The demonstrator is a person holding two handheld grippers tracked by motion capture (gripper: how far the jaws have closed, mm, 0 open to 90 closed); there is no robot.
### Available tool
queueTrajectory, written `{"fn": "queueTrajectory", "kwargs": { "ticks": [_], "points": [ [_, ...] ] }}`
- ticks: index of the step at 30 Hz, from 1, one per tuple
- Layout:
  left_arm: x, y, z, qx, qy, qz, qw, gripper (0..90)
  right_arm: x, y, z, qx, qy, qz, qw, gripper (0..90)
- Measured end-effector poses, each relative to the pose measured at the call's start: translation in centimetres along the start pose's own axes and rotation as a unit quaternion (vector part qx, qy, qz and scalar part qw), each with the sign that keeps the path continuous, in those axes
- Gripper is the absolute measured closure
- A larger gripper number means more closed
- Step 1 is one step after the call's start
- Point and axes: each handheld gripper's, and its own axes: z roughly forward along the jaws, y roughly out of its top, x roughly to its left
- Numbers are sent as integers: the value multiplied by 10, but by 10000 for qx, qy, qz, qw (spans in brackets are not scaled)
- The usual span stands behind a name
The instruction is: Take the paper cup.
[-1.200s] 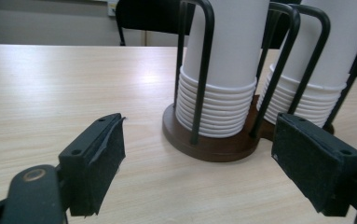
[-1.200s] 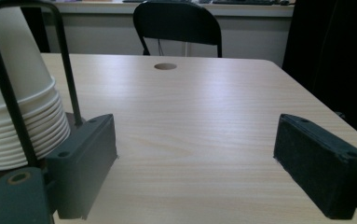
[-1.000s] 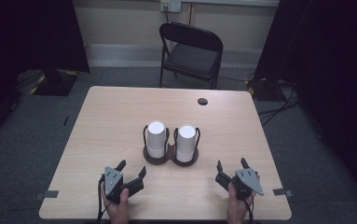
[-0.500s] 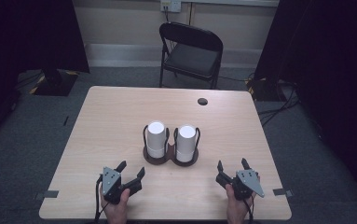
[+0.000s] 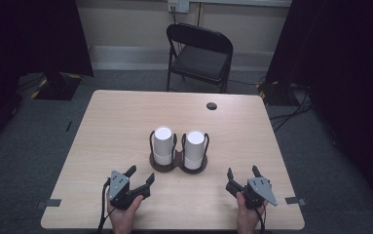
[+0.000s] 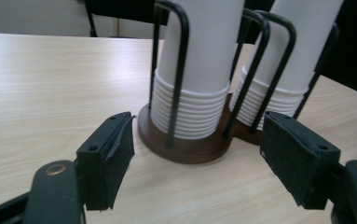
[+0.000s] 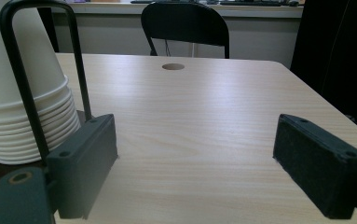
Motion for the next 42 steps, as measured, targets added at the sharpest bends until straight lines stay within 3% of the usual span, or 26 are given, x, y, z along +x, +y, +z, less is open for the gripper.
{"fn": "queueTrajectory", "kwargs": {
  "ticks": [2,16,19,29,35,39,42],
  "points": [
    [-4,4,2,-26,-119,14,9999,256,0,0,0,6,23,-2,10000,128],
    [-22,26,11,-91,-439,267,9986,244,0,0,0,-7,5,11,10000,129],
    [-28,34,16,-88,-644,334,9973,282,0,0,0,-5,9,13,10000,129],
    [-43,50,28,-34,-1054,473,9933,260,0,0,0,-14,22,15,10000,128],
    [-47,58,34,-42,-1177,560,9915,241,0,0,0,-22,27,19,10000,129],
    [-49,63,34,-102,-1345,755,9880,209,-1,0,0,-31,33,20,10000,128],
    [-51,67,37,-69,-1434,793,9865,218,0,0,0,-26,29,18,10000,128]
  ]
}}
